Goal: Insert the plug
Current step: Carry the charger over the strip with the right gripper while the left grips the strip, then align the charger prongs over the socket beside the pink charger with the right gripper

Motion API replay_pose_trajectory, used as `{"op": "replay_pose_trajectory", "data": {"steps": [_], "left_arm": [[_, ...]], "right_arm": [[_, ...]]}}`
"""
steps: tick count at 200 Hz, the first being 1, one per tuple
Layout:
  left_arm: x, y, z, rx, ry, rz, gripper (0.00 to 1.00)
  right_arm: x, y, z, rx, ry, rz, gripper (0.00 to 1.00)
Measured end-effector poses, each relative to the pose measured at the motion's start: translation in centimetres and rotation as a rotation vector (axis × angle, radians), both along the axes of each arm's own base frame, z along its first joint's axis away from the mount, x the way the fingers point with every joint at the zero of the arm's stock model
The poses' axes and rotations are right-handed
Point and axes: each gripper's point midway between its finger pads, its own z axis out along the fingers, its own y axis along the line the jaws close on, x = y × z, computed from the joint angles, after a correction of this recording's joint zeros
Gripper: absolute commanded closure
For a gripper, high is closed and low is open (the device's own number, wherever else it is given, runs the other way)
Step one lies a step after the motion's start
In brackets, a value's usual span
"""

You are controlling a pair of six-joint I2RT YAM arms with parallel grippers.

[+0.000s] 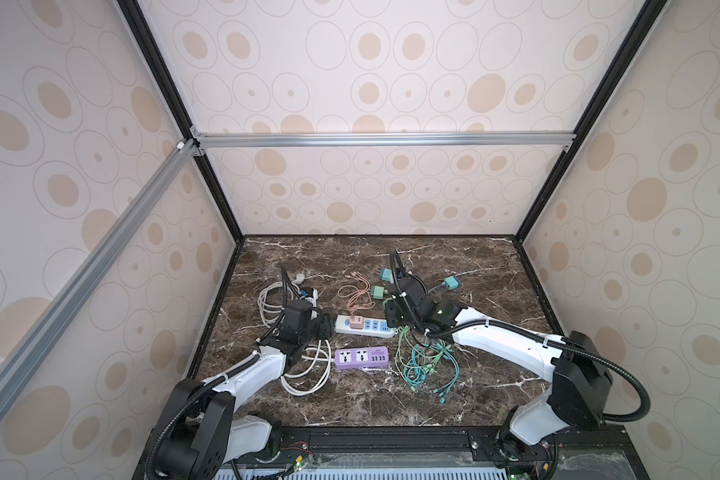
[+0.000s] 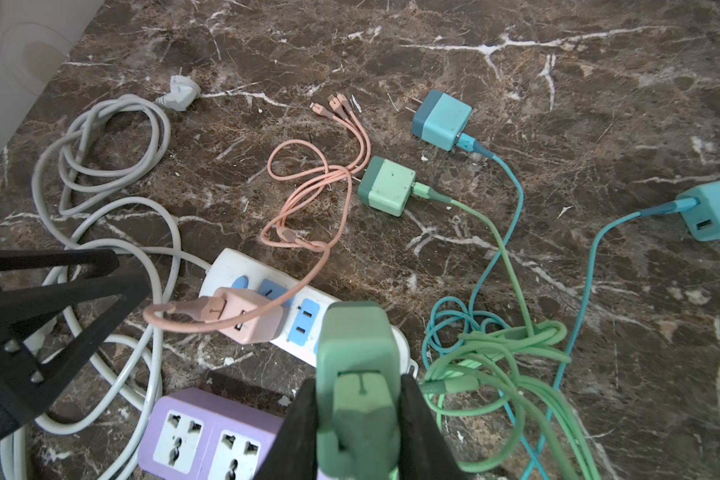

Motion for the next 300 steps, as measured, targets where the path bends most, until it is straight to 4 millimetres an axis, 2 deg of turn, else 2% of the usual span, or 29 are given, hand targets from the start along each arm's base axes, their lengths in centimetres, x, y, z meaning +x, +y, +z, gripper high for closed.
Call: {"op": "replay_pose_trajectory", "data": {"steps": [32,100,163,204,300], "left_arm": [[0.9,-0.7,-0.8,0.002,0.026,-0.035,0.45],[1.9,-2.8,-2.2,-0.029,0.067,-0.132,0.54],[1.7,-3.4,-2.8,-0.039,0.093,-0.171,0.63],[1.4,-3.4,-3.1,-0.034,0.110,-0.173,0.68],[1.2,-3.6,-3.2,-0.045,0.115,-0.188,0.72]], "right_arm": [[-0.2,0.8,-1.0,-0.026,0.047,-0.043,1.00],[-0.5,0.7,-4.2,-0.050,0.151,-0.118,1.00],[-0.4,1.3,-4.2,-0.023,0.173,-0.145,1.00],[-0.5,2.1,-5.5,-0.028,0.207,-0.139,1.00],[-0.3,3.5,-6.4,-0.036,0.225,-0.141,1.00]]}}
